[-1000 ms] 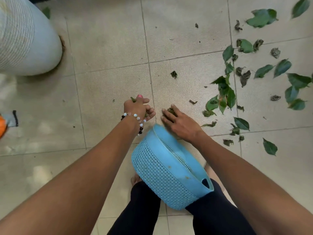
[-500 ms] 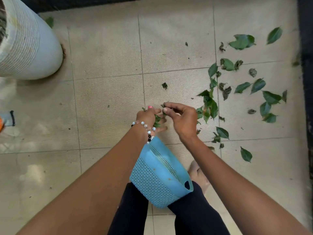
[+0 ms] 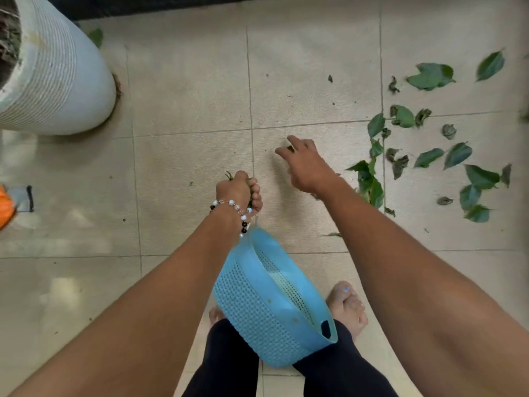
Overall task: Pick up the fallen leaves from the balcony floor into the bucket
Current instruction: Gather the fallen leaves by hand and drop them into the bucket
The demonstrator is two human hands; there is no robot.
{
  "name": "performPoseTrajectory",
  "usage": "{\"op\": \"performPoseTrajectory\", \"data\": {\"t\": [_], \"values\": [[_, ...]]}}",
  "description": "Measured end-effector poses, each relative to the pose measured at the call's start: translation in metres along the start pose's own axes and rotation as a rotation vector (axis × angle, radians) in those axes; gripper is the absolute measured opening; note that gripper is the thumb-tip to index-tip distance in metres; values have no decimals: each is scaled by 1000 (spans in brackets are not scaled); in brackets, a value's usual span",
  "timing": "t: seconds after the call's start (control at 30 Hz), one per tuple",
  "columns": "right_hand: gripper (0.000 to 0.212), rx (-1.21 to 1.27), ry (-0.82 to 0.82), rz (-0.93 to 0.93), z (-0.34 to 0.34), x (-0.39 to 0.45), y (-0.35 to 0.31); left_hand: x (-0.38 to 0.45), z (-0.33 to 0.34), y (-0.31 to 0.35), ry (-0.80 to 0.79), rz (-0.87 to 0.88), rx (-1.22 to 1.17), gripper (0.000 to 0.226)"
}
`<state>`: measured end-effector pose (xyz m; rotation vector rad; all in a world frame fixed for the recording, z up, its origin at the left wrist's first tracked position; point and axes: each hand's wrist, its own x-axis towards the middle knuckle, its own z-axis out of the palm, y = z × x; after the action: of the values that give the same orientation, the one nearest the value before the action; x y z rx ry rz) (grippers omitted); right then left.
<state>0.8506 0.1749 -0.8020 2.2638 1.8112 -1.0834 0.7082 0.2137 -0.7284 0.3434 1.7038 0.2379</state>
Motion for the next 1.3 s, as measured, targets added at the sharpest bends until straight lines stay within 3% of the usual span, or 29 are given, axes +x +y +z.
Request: {"op": "performPoseTrajectory", "data": {"t": [0.1,0.37,0.43,0.53,0.6,0.7,0.73,0.83,0.87,0.93,1.07,1.17,1.3], "values": [[59,-226,-87,-100,18,9,10,7,-7,1,-36,24,7,32],[56,-267,-65,-75,60,-69,37,5,-2,-19,-76,-18,28,33],[48,-270,-11,-69,69,-83,42,3,6,-26,-76,-14,62,28],[17,-348,39,-96,78,-94,45,2,17,-34,-83,0,118,19],[15,-297,128,-96,80,-94,47,-2,23,-38,-103,3,154,18],[14,-54,235,42,78,-89,52,-11,29,-46,-126,4,236,18],[16,137,285,156,72,-92,53,-14,31,-49,-129,0,267,19],[18,1008,498,468,36,-117,34,-34,38,-55,-150,-7,354,19],[19,1216,560,492,22,-130,24,-44,41,-57,-161,-8,362,18],[21,1391,630,452,3,-156,12,-64,46,-60,-177,-10,356,16],[13,1302,643,440,-26,-212,1,-114,64,-66,-174,0,330,12],[11,1069,694,375,-27,-241,10,-143,86,-78,-181,-10,266,14],[36,796,670,184,-28,-266,44,-160,123,-107,-117,0,267,17]]}}
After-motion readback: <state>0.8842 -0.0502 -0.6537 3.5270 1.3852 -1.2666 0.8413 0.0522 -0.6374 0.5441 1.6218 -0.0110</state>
